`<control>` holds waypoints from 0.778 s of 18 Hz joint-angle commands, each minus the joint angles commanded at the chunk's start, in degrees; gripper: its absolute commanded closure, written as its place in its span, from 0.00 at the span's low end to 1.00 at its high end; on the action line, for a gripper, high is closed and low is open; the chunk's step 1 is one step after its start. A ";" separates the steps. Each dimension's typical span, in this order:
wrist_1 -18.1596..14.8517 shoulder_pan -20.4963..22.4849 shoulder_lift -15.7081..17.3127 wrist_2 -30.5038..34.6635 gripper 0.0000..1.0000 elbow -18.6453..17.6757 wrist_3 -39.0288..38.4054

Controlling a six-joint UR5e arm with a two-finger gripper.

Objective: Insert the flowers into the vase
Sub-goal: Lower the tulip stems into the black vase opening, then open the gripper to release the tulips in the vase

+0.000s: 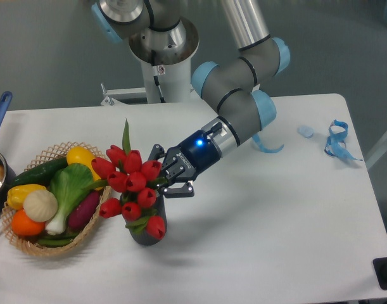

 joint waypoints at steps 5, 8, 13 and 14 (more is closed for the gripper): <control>-0.09 0.00 -0.01 0.09 0.02 1.05 0.27; -0.18 0.52 0.61 0.18 0.00 1.14 0.18; -0.18 3.78 4.56 4.21 0.00 -0.08 0.18; -0.09 4.13 5.35 5.79 0.00 -0.35 0.18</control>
